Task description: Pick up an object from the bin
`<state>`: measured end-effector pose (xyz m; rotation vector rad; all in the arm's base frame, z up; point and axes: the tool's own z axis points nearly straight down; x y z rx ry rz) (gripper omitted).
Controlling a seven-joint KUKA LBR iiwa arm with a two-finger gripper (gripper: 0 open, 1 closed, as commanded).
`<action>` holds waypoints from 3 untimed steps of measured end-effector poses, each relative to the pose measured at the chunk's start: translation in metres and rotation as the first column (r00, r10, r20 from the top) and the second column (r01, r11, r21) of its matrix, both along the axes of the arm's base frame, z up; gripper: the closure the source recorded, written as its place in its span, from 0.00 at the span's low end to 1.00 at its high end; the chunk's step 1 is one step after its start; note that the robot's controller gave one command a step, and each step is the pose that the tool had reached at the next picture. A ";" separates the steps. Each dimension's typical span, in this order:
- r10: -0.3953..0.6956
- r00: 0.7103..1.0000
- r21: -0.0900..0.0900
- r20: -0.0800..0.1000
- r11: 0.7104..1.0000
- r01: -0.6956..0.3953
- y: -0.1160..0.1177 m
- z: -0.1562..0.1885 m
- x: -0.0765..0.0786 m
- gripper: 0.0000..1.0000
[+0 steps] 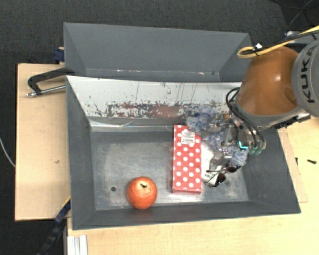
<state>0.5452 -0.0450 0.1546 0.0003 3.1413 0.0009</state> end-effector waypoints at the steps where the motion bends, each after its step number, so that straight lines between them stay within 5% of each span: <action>1: 0.000 1.000 0.000 0.000 1.000 0.000 0.000 0.000 0.000 0.00; 2: 0.106 0.994 -0.001 0.005 0.994 -0.106 -0.043 -0.048 0.016 0.00; 3: 0.194 0.981 0.031 -0.032 0.981 -0.193 -0.071 -0.078 0.053 0.00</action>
Offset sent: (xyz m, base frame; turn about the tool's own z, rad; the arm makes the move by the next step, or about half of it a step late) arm 0.0221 -0.0737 -0.0846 -0.1717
